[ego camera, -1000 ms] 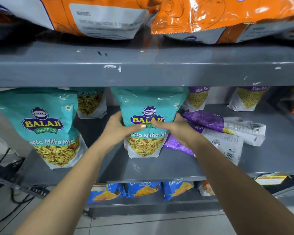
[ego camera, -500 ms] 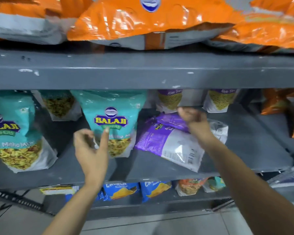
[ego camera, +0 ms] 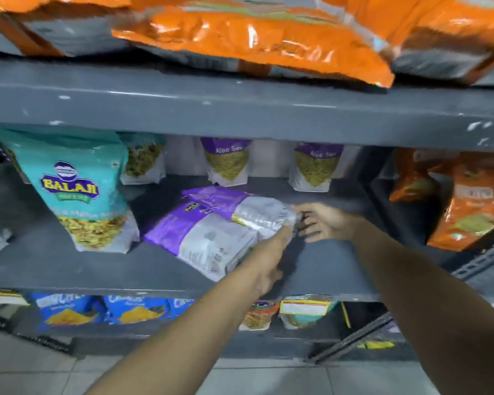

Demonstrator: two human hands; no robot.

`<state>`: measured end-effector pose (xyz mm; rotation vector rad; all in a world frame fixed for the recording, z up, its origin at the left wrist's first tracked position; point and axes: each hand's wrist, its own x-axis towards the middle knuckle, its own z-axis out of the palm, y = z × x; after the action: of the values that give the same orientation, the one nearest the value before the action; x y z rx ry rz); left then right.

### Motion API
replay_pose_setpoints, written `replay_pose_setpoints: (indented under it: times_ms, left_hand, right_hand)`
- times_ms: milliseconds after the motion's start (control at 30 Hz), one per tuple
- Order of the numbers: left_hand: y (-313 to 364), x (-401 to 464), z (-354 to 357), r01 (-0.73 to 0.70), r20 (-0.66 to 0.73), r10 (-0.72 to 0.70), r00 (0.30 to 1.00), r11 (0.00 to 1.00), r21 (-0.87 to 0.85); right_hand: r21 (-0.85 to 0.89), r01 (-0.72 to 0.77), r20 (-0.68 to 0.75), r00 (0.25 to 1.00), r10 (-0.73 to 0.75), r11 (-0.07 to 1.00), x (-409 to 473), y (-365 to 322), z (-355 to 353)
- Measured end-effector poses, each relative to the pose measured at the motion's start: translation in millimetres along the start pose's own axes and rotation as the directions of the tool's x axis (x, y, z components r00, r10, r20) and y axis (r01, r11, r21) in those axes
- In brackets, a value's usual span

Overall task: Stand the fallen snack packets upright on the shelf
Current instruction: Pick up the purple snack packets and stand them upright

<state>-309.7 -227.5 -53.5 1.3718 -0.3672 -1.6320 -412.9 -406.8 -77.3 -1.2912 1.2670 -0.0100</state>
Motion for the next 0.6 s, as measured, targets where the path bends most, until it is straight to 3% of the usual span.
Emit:
replay_pose_setpoints:
  times_ms: [100,233,367,500,600]
  left_hand:
    - [1,30,8,-0.068,-0.136,0.048,0.99,0.987,-0.148]
    - [-4,50,13,-0.102,-0.222,0.061,0.973,0.979,-0.175]
    - [-22,36,20,-0.115,-0.181,0.094,0.979,0.987,-0.108]
    - [-44,32,24,-0.269,-0.024,0.268,0.963,0.962,-0.055]
    - [-45,47,24,-0.363,0.087,0.355,0.931,0.924,0.116]
  right_hand:
    - [0.067,0.03,0.091,0.995,-0.036,0.997,2,10,-3]
    - [0.22,0.121,0.182,0.97,-0.162,0.968,-2,24,-1]
    - [0.468,0.194,0.201,0.927,-0.317,0.862,-22,44,-4]
    - [0.442,0.316,0.187,0.883,-0.431,0.84,-46,71,-33]
    - [0.364,0.41,0.19,0.846,-0.497,0.836,-53,76,-56]
